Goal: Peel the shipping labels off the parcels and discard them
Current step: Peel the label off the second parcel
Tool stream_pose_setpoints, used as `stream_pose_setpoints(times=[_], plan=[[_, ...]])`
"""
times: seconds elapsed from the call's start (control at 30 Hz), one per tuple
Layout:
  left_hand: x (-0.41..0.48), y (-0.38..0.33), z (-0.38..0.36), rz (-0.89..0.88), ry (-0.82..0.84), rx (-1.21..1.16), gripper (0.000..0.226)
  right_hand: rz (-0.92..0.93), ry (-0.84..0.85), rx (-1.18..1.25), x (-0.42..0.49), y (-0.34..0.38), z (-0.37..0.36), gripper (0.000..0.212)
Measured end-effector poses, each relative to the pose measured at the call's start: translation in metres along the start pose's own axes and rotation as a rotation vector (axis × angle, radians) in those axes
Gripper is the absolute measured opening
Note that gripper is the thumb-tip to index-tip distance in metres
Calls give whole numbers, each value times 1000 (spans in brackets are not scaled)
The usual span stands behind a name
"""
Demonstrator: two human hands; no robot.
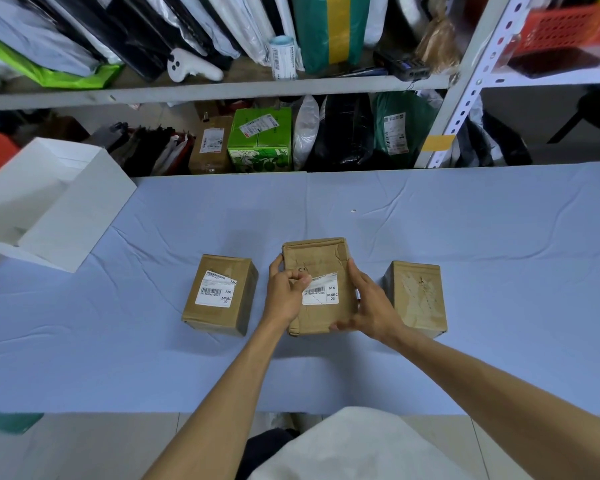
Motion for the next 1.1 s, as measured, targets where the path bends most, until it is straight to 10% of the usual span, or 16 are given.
stream_pose_setpoints(times=[1.1], plan=[[-1, -13, 1, -40, 1, -49, 19, -5, -26, 24, 0, -6, -3, 142]])
Point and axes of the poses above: each hand's wrist, its own x-axis towards the middle knuckle, its own z-axis out of the back of the hand, y = z × x, the point moved 10 cm from there along x, towards the middle knuckle, and after that the axes turned 9 degrees about -z, right-handed, at the moved point
